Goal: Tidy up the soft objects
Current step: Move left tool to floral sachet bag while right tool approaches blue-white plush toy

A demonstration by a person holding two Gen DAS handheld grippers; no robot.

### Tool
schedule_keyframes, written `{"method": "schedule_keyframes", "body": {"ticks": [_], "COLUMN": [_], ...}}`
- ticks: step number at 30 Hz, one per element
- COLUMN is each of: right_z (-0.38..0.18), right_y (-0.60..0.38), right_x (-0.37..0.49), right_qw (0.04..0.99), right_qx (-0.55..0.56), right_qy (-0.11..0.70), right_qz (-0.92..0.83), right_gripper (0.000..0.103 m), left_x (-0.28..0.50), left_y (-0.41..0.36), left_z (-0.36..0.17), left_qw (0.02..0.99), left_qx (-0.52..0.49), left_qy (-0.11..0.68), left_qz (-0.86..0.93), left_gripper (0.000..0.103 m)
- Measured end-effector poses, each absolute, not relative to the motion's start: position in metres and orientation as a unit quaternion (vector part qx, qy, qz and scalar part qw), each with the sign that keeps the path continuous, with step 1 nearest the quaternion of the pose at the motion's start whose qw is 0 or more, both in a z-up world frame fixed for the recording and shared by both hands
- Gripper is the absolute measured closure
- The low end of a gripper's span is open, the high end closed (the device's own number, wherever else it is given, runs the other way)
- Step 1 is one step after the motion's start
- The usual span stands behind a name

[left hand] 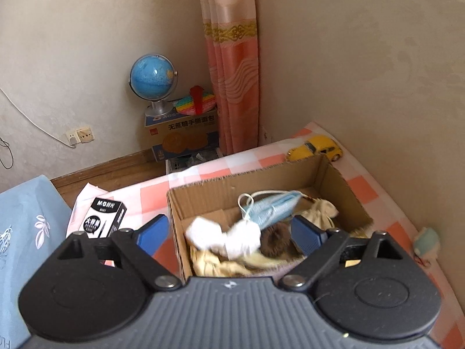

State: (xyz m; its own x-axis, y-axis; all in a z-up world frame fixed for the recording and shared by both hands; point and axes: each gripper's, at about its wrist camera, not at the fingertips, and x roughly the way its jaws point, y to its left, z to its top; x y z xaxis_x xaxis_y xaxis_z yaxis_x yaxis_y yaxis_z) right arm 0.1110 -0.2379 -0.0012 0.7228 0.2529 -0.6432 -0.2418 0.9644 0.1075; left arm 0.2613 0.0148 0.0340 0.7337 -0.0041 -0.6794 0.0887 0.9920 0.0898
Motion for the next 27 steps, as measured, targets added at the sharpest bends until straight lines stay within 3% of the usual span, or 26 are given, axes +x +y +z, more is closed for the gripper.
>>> {"method": "schedule_keyframes", "body": {"ticks": [11, 27], "right_z": [0.006, -0.011], "right_y": [-0.241, -0.257], "right_x": [0.089, 0.069], "right_qw": [0.935, 0.930], "right_qx": [0.013, 0.007], "right_qy": [0.327, 0.351], "right_qz": [0.134, 0.108], "right_gripper": [0.000, 0.000], "left_x": [0.173, 0.107], "left_y": [0.010, 0.002], "left_z": [0.047, -0.024], "left_qw": [0.942, 0.924], "left_qx": [0.048, 0.025], "left_qy": [0.330, 0.368], "left_qz": [-0.047, -0.103], "left_gripper": [0.007, 0.005]}}
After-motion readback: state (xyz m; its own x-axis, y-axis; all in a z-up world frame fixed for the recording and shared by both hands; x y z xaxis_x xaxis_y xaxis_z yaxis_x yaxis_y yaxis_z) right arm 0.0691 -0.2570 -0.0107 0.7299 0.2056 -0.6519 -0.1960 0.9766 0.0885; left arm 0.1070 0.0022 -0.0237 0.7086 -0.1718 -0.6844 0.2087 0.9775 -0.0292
